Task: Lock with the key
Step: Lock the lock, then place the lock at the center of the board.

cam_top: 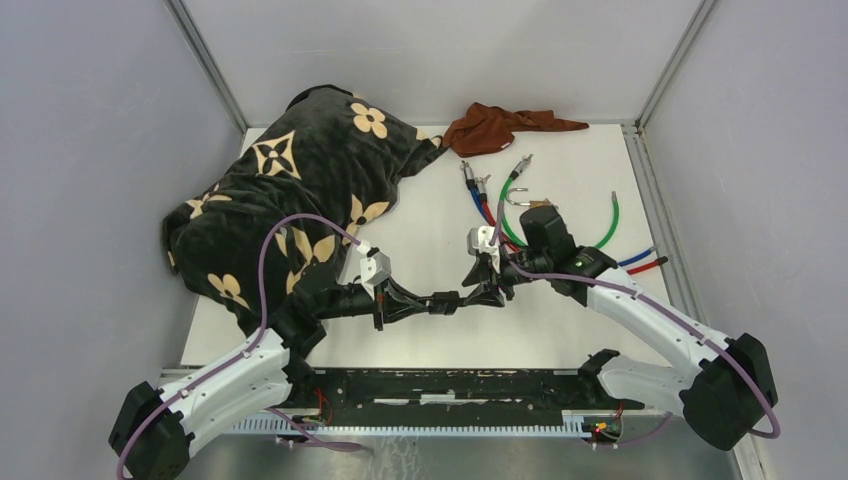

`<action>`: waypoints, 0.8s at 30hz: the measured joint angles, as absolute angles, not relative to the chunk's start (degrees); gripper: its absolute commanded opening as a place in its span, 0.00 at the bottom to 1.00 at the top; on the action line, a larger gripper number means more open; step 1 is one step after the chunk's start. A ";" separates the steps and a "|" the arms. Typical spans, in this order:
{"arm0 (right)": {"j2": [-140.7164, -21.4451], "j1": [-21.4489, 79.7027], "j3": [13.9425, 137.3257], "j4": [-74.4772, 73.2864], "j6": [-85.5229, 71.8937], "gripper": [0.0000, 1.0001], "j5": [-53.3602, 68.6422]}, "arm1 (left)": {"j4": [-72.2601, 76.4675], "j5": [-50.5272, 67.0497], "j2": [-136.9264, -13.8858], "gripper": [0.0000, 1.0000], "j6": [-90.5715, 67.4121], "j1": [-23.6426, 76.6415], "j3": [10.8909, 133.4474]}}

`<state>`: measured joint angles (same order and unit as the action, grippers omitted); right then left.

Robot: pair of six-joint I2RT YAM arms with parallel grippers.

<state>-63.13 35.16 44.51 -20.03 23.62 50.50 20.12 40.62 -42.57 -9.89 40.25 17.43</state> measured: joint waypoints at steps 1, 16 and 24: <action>-63.44 35.27 44.38 -19.79 23.38 0.46 50.59 | 20.05 40.66 -42.57 0.02 -9.87 40.25 17.43; -64.88 38.30 41.80 -16.36 21.04 0.00 48.97 | 17.98 40.05 -42.59 0.02 -8.95 39.40 17.65; -56.82 23.27 31.51 -14.31 14.94 0.00 35.86 | 3.07 34.30 -42.11 0.02 4.32 34.57 24.47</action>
<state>-56.82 23.27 31.51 -14.31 14.94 35.86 3.07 34.30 -42.11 4.32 34.57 24.47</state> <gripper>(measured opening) 0.022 0.059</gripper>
